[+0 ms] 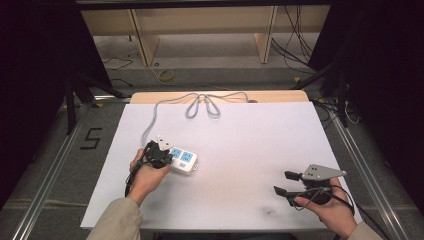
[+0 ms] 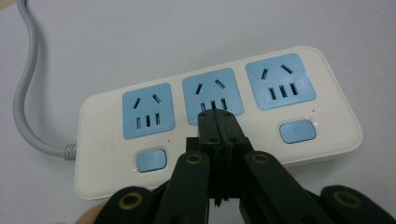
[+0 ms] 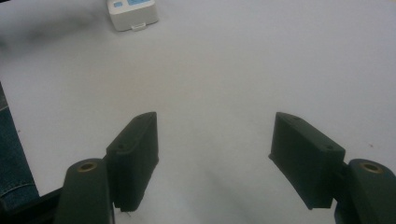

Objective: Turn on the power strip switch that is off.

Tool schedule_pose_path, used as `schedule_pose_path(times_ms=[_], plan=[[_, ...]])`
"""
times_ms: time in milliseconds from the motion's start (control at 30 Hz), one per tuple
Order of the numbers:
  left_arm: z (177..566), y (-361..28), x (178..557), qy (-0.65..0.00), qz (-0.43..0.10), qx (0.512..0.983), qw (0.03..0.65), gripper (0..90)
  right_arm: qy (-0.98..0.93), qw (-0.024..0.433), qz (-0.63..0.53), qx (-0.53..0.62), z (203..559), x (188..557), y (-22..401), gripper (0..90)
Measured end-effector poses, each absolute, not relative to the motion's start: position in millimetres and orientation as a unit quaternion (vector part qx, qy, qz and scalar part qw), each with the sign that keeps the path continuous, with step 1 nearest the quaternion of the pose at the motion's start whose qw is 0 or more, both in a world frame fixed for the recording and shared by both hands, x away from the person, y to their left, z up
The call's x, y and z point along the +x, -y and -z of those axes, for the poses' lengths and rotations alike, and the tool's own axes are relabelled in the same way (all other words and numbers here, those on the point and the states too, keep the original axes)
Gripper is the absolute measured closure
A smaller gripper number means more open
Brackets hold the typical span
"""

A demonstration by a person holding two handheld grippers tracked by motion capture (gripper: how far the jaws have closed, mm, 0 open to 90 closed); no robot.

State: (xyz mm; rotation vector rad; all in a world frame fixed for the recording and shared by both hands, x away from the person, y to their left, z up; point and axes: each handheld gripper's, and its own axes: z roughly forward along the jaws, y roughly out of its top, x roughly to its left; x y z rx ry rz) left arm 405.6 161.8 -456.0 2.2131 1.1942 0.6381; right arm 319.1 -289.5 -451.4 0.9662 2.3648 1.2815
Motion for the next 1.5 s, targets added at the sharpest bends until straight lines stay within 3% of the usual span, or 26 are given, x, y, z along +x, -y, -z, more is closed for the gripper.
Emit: schedule_pose_path(times_ms=[1500], plan=[[457.8,-161.4,405.3,-0.453,-0.238,0.819,0.262,89.8,-0.82,0.139,-0.444,0.335,451.9,319.1,288.0,32.4]])
